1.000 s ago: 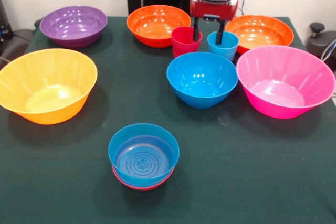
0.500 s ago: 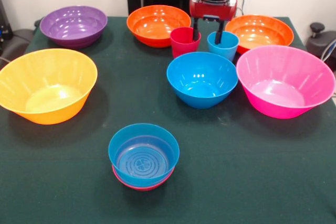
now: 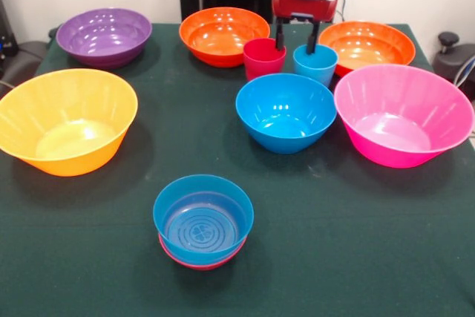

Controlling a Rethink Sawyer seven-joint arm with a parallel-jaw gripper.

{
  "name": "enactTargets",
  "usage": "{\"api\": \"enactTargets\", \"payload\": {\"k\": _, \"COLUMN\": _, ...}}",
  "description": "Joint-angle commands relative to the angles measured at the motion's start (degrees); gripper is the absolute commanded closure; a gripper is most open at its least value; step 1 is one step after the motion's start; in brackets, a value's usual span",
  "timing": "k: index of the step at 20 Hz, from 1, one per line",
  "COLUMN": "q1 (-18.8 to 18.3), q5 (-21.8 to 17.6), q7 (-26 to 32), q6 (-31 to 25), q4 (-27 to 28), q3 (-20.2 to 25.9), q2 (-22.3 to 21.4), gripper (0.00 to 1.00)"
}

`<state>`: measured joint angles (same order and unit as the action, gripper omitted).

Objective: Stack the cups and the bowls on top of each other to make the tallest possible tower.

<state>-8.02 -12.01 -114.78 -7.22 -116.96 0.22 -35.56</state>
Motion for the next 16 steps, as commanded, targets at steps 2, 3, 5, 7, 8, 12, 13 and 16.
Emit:
{"api": "enactTargets", "payload": {"k": 2, "q1": 2.18, "q5": -3.42, "q7": -5.89, "q6": 4.12, "q4": -3.92, "q3": 0.88, "q2": 1.17, "gripper": 0.00}}
{"api": "enactTargets", "payload": {"k": 3, "q1": 2.19, "q5": -3.58, "q7": -5.64, "q6": 4.40, "q4": -3.32, "q3": 0.62, "q2": 1.46, "gripper": 0.00}}
{"api": "enactTargets", "payload": {"k": 5, "q1": 1.76, "q5": -3.56, "q7": -5.02, "q6": 4.42, "q4": -2.10, "q3": 0.74, "q2": 2.37, "gripper": 0.00}}
{"api": "enactTargets", "payload": {"k": 7, "q1": 1.32, "q5": -3.27, "q7": -4.41, "q6": 4.19, "q4": -0.22, "q3": 1.09, "q2": 3.69, "gripper": 0.00}}
{"api": "enactTargets", "payload": {"k": 8, "q1": 1.26, "q5": -3.30, "q7": -4.35, "q6": 4.38, "q4": 0.08, "q3": 1.10, "q2": 3.98, "gripper": 0.00}}
{"api": "enactTargets", "payload": {"k": 12, "q1": 0.75, "q5": -2.98, "q7": -3.46, "q6": 3.31, "q4": 2.30, "q3": 1.51, "q2": 4.60, "gripper": 0.00}}
{"api": "enactTargets", "payload": {"k": 13, "q1": 0.73, "q5": -3.00, "q7": -3.45, "q6": 3.58, "q4": 2.59, "q3": 1.50, "q2": 4.87, "gripper": 0.00}}
{"api": "enactTargets", "payload": {"k": 16, "q1": 0.01, "q5": -3.04, "q7": -2.75, "q6": 3.38, "q4": 4.38, "q3": 1.81, "q2": 6.12, "gripper": 0.00}}
